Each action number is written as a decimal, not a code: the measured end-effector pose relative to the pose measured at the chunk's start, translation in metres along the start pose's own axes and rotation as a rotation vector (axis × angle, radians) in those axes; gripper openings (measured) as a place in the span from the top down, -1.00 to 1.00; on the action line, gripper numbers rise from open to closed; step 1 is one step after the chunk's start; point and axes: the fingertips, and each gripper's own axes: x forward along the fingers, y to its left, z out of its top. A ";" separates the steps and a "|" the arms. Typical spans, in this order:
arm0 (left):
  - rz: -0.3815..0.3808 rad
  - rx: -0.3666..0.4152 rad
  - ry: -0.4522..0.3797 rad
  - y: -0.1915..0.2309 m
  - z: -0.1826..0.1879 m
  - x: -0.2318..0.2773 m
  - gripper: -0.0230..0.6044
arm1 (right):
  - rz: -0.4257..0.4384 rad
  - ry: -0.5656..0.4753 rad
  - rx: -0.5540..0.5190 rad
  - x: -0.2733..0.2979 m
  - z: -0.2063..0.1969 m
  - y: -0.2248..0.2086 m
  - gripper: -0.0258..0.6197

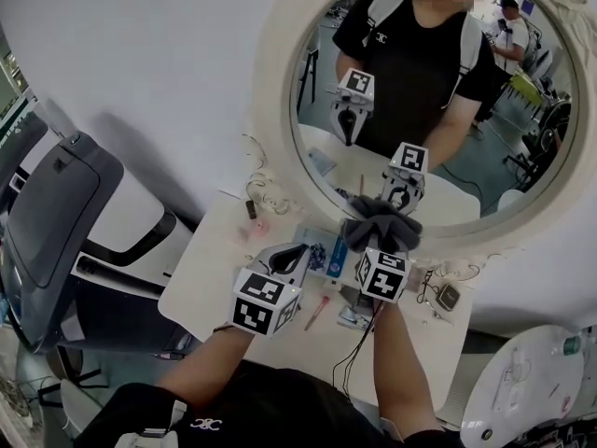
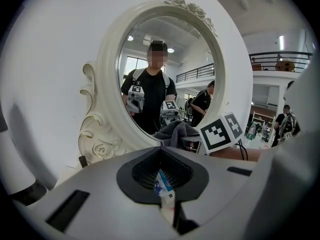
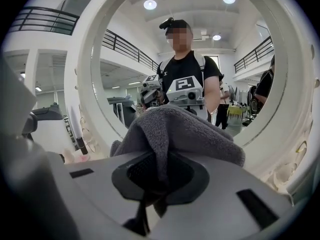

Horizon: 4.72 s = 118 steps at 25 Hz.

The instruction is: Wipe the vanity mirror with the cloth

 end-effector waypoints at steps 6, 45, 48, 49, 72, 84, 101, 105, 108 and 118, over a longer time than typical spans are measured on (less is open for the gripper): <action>0.006 -0.005 0.004 0.009 -0.003 -0.004 0.91 | 0.025 0.017 0.027 0.004 -0.002 0.002 0.79; 0.083 -0.015 0.029 0.052 -0.026 -0.041 0.91 | 0.284 -0.036 -0.065 0.009 0.073 0.106 0.79; 0.084 -0.017 0.025 0.055 -0.025 -0.041 0.91 | 0.311 -0.066 -0.112 0.011 0.085 0.128 0.79; 0.085 -0.018 0.024 0.057 -0.025 -0.042 0.91 | 0.319 -0.073 -0.138 0.012 0.088 0.138 0.79; 0.011 0.048 0.025 0.028 -0.011 -0.017 0.91 | 0.236 -0.015 -0.102 0.011 0.041 0.077 0.80; -0.118 0.090 0.027 -0.024 -0.007 0.008 0.91 | 0.012 0.022 -0.021 -0.028 0.024 -0.045 0.79; -0.173 0.114 0.019 -0.051 -0.004 0.014 0.91 | -0.150 -0.068 0.068 -0.082 0.062 -0.132 0.78; -0.166 0.111 0.016 -0.050 -0.004 0.012 0.91 | -0.173 -0.114 0.081 -0.095 0.079 -0.144 0.78; -0.157 0.106 0.017 -0.049 -0.005 0.010 0.91 | -0.133 -0.117 0.072 -0.095 0.081 -0.142 0.78; -0.125 0.082 0.053 -0.036 -0.023 0.007 0.91 | -0.020 -0.180 0.156 -0.093 0.085 -0.131 0.79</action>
